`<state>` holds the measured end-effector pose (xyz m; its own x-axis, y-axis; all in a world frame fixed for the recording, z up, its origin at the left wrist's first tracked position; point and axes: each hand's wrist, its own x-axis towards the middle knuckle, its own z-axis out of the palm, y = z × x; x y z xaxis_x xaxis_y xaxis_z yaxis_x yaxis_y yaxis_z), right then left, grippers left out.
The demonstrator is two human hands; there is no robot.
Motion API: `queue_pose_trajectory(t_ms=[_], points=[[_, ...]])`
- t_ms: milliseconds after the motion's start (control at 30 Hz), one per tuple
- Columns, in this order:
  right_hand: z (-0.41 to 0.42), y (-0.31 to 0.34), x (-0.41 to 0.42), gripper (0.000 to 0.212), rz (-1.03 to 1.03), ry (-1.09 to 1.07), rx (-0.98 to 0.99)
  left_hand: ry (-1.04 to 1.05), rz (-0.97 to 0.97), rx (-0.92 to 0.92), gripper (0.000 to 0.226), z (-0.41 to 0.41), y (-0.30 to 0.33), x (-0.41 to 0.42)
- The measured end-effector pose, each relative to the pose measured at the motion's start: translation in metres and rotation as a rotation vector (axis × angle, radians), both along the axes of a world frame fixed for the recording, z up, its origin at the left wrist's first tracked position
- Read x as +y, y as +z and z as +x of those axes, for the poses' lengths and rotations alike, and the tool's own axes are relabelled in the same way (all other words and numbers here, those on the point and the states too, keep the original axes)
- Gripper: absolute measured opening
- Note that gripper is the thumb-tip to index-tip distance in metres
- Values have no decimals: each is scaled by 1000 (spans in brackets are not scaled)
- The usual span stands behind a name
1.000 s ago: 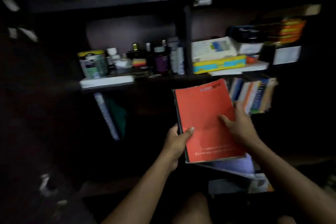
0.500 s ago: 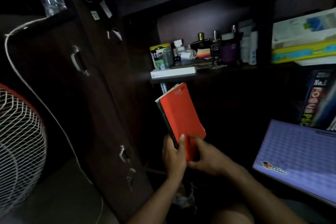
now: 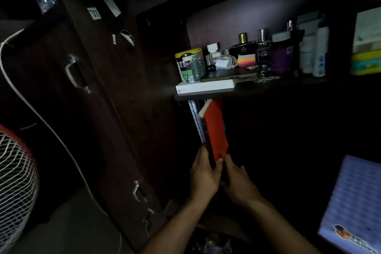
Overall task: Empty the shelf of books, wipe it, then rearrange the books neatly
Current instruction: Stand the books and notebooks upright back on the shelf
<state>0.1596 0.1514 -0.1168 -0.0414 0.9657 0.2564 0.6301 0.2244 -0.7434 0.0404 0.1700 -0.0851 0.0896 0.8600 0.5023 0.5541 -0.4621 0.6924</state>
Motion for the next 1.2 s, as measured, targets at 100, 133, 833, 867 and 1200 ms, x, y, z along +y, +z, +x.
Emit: queue_pose_trajectory(t_ms=[100,133,833,867,1200], points=[[-3,-5,20,68,31,-55,-21,-31,-15,56,45,5,3,21],[-3,-7,26,66,38,-80,-33,-24,-4,46,40,7,1,27],[11,-7,41,36,144,-261,67,-39,43,42,29,41,-14,49],[11,-8,42,46,92,-250,-19,13,28,-31,26,35,-21,53],[10,-13,49,50,79,-242,-90,59,106,-130,29,22,-40,61]])
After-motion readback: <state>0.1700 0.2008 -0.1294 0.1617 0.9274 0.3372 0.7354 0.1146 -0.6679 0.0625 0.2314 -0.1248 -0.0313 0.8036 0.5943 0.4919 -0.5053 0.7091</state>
